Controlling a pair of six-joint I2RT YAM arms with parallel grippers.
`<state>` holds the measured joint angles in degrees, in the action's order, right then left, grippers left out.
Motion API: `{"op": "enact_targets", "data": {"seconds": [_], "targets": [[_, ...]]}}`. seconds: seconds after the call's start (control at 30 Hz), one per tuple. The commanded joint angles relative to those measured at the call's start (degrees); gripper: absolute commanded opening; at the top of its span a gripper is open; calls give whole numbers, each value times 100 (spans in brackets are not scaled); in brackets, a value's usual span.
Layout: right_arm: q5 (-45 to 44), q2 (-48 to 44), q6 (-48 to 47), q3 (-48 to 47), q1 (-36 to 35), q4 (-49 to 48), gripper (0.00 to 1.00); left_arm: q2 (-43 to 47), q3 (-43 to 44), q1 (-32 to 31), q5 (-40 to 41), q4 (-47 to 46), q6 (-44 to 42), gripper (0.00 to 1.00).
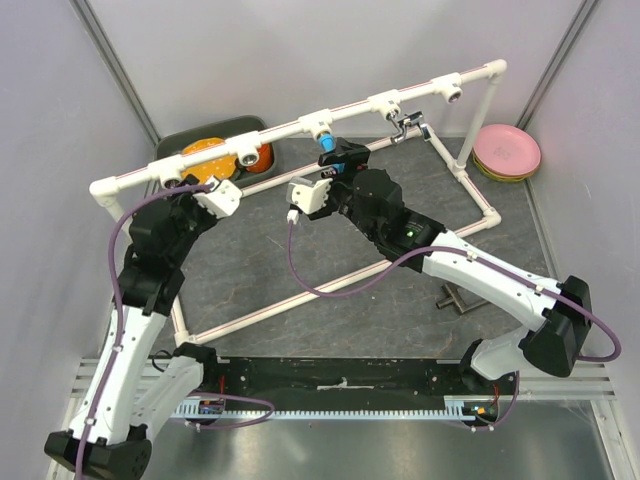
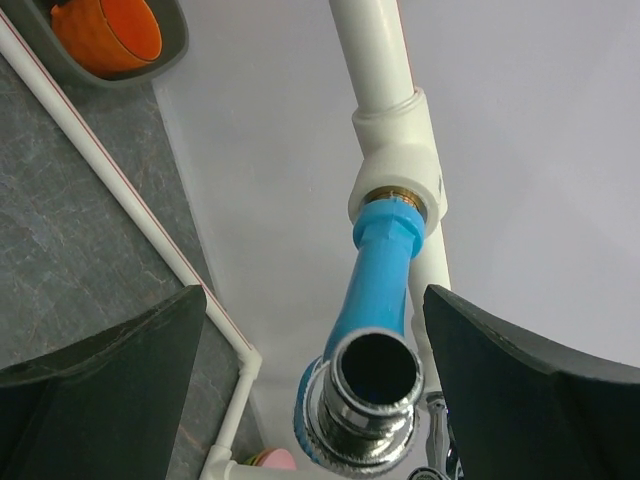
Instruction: Install the water faucets
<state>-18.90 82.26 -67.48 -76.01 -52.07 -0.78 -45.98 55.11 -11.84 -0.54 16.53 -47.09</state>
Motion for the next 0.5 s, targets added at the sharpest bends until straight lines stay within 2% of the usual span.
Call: {"op": "enact_targets", "data": {"seconds": [0.0, 0.23, 0.47], "targets": [[79, -43, 191, 68, 39, -300, 97, 686, 659, -47, -166, -977, -90, 63], [105, -113, 236, 148, 48, -335, 97, 1029, 799, -47, -211, -740, -204, 73], [141, -131, 288, 156, 66, -335, 97, 477, 931, -38, 36, -310, -625, 80]]}}
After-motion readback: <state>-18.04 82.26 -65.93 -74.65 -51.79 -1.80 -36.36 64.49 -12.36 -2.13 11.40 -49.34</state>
